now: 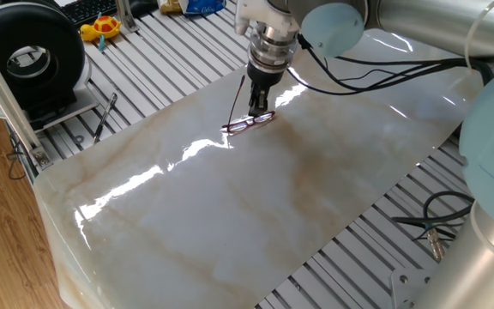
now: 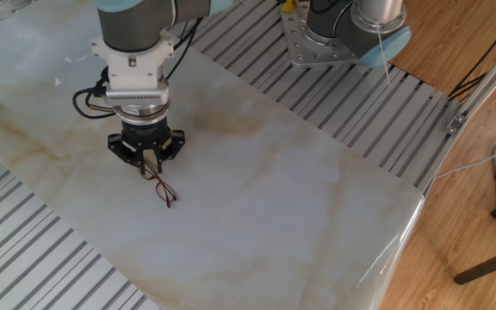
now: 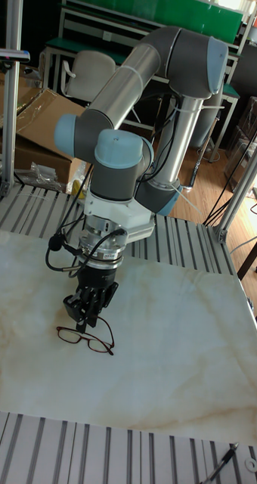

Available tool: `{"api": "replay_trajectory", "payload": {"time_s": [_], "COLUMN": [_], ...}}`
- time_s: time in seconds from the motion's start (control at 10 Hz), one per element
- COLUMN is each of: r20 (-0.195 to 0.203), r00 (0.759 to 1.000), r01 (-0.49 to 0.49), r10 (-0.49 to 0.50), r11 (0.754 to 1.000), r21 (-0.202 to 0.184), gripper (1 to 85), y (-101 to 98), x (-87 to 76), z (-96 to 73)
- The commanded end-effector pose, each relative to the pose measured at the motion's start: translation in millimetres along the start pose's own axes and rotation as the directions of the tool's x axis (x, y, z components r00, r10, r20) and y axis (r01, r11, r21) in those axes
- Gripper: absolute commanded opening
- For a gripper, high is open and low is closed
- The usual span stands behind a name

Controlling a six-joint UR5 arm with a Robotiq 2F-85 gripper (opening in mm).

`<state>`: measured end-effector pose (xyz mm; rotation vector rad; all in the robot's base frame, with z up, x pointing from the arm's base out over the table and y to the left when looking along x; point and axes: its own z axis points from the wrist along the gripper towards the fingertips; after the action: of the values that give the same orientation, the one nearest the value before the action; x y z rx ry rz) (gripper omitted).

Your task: Unfold the leg of the glasses (with one hand)

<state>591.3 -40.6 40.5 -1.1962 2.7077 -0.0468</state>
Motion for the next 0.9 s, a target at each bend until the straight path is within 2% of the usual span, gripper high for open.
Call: {"api": "replay_trajectory", "payload": {"time_s": [0.0,0.4,0.5,0.7,0.8], "r20": [0.012,0.007,-0.002,0.012,0.012], "r00": [1.0,1.0,1.0,1.0,1.0], "r01": [-0.007,0.006,0.007,-0.003,0.002], "r10": [0.007,-0.005,-0.007,0.004,-0.002], "r11": [1.0,1.0,1.0,0.999,1.0], "r21": [0.005,-0.024,-0.01,-0.033,-0.022], "gripper": [32.3,34.0,34.0,33.7,33.7], "y": [-1.9,6.9,1.0,5.2,2.4], "x": [-1.6,0.1,2.0,-1.8,-1.6], "z": [0.0,0.4,-2.9,-4.9,-4.9]}}
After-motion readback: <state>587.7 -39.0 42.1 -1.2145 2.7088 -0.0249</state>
